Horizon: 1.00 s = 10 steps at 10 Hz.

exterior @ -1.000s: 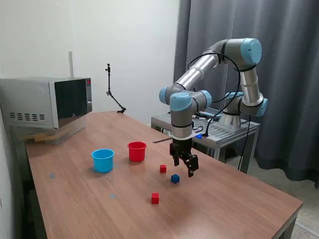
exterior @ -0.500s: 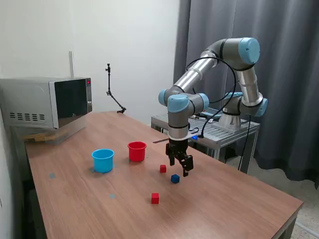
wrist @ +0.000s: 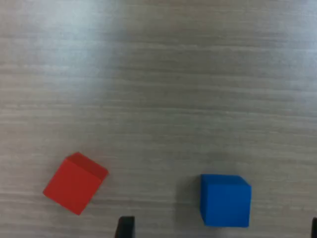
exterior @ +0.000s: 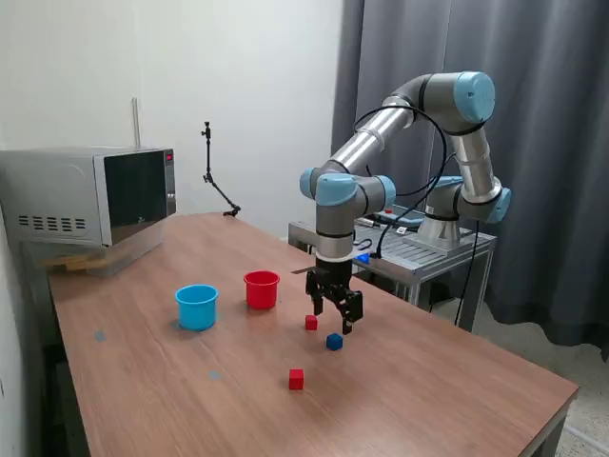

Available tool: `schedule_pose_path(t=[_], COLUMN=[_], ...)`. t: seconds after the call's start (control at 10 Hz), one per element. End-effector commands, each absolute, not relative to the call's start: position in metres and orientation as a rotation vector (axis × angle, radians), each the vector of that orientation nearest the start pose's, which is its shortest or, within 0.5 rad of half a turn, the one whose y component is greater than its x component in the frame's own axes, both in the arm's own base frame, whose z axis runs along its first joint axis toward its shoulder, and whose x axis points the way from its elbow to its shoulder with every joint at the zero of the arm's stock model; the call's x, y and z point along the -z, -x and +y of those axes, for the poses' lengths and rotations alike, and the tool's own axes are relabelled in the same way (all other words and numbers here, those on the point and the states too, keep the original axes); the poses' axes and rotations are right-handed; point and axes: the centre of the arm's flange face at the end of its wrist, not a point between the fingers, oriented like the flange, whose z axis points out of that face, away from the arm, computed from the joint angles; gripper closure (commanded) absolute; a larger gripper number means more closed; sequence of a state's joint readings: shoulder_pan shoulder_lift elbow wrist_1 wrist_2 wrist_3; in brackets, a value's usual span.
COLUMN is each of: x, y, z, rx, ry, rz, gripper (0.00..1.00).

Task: Place red objects in the red bin, and blue objects in the blue bin.

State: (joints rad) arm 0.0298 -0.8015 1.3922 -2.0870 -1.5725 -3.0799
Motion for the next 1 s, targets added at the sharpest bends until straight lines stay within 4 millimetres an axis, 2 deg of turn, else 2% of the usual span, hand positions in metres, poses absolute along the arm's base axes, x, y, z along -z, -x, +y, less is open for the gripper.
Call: schedule_pose_path(t=[0.0,0.3,0.8,0.9], x=[-0.141,-0.131,-0.131,-0.124], y=[0.71,0.71,0.711,0.71], z=[-0.154,-0.15,-0.159,-0.162], rx=[0.081,0.095,0.108,0.126], ry=[2.186,2.187,2.214,2.214], rz=[2.18,2.167,2.176,2.17], gripper=[0.0,0.0,0.0,0.0])
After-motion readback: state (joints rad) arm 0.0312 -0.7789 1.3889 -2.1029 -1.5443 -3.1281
